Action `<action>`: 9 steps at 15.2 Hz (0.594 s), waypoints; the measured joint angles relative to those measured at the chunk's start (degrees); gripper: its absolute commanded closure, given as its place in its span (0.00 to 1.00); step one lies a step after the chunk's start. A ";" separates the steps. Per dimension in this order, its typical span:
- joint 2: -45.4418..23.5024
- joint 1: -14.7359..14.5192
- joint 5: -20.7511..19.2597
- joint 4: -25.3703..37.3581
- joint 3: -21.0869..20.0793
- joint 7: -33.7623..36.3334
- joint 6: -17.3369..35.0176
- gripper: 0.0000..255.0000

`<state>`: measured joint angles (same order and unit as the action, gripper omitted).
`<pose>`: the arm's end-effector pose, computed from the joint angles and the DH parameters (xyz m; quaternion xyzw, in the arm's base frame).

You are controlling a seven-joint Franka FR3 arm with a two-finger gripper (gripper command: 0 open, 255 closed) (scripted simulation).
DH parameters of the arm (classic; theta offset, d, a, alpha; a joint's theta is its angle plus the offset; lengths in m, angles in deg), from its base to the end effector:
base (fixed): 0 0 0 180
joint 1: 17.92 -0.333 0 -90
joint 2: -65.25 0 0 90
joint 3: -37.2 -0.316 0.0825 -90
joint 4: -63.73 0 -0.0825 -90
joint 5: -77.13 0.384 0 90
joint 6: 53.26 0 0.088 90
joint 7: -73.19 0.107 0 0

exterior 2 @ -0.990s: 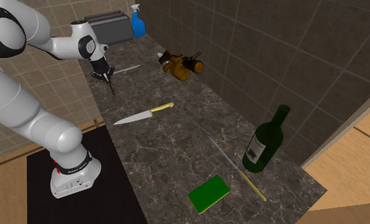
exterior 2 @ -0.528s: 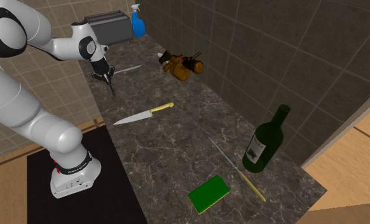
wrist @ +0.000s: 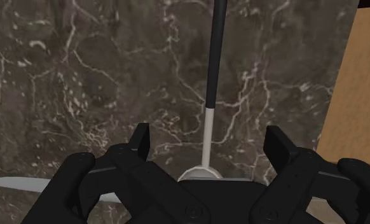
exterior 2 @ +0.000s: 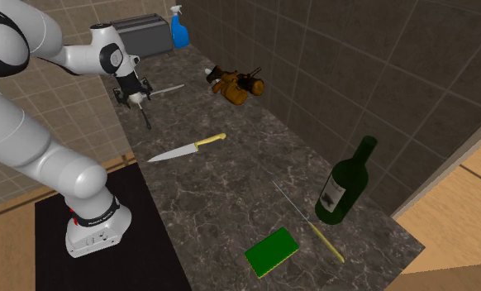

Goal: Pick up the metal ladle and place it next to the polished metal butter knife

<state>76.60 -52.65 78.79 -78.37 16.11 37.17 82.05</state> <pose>0.2588 0.3805 0.3652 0.7037 0.7093 0.0374 0.0189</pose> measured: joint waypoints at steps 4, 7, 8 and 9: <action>3.25 -0.43 1.24 2.09 0.48 -0.92 -5.18 0.00; 3.39 -0.47 1.30 2.30 0.48 -0.90 -5.58 0.00; 3.40 -0.47 1.30 2.32 0.48 -0.90 -5.61 0.00; 3.40 -0.47 1.30 2.33 0.48 -0.90 -5.63 0.00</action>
